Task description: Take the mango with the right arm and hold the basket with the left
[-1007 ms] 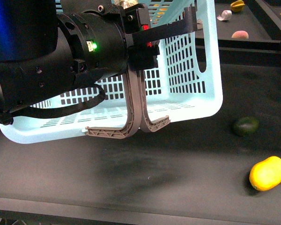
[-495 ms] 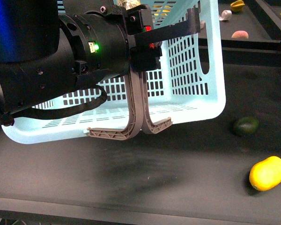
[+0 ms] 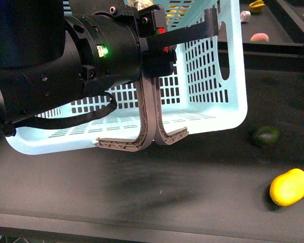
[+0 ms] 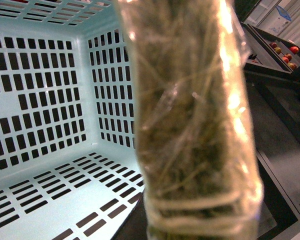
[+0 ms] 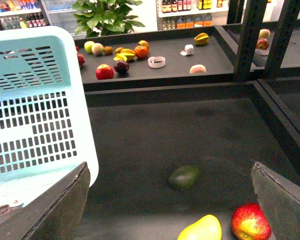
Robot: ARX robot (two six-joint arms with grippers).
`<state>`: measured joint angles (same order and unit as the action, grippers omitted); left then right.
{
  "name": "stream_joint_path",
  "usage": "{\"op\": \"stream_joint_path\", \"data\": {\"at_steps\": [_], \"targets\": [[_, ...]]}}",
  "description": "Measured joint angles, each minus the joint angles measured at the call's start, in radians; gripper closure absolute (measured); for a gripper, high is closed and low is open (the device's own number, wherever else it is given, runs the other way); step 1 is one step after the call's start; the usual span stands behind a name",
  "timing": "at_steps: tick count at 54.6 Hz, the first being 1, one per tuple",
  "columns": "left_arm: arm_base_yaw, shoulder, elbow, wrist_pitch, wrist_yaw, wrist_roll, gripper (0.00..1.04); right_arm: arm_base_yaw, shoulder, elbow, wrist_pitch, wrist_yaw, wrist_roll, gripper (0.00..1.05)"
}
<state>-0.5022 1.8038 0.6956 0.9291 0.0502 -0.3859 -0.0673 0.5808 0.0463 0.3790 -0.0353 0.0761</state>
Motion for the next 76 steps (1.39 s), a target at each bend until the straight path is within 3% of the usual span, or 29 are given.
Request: {"op": "stream_joint_path", "data": {"at_steps": [14,24,40,55,70,76], "targets": [[0.0,0.0,0.0,0.0,-0.002,0.0,1.0,-0.09,0.488,0.053,0.313,-0.117,-0.081,0.08],[0.0,0.0,0.0,0.0,-0.002,0.0,1.0,-0.131,0.769,0.121,0.413,-0.166,-0.164,0.08],[0.0,0.0,0.0,0.0,0.0,0.0,1.0,-0.137,1.096,0.245,0.393,-0.255,-0.37,0.08],[0.0,0.0,0.0,0.0,-0.002,0.0,1.0,-0.132,1.318,0.408,0.269,-0.296,-0.63,0.08],[0.0,0.0,0.0,0.0,-0.001,0.0,1.0,-0.15,1.573,0.572,0.142,-0.206,-1.168,0.08],[0.0,0.0,0.0,0.0,-0.001,0.0,1.0,-0.162,1.629,0.62,0.101,-0.183,-1.292,0.08]]}}
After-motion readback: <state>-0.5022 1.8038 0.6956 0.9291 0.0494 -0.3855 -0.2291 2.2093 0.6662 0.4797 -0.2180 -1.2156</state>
